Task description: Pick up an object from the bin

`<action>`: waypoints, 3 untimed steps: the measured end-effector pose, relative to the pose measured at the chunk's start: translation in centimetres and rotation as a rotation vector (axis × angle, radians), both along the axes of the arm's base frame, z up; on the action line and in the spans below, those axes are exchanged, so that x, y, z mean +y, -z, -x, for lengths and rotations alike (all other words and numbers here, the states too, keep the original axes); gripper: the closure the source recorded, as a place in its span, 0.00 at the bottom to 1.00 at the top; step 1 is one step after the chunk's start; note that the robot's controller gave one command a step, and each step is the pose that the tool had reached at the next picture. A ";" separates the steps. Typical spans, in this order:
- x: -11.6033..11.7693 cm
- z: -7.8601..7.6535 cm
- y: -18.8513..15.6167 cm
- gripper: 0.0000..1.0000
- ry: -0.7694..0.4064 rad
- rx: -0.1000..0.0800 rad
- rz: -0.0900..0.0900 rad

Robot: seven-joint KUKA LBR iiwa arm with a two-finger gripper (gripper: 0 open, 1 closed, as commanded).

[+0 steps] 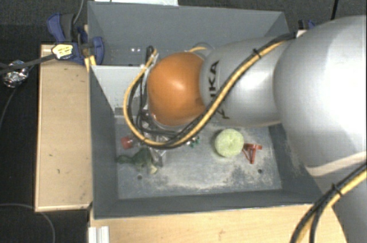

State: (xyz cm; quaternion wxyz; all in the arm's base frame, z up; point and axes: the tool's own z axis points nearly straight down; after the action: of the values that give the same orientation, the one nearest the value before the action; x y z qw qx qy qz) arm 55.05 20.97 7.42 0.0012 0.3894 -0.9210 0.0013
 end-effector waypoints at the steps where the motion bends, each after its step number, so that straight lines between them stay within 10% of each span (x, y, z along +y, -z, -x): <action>1: 0.0 0.0 0.0 1.00 0.001 0.000 0.000; 3: 0.9 -1.1 -3.7 1.00 0.009 0.007 0.001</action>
Offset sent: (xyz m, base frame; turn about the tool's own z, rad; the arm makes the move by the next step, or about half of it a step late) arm 0.0235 0.0158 -0.0042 0.0052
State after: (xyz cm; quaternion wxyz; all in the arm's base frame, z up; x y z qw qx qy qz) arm 56.14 21.92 11.12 0.0046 0.3852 -0.9228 0.0007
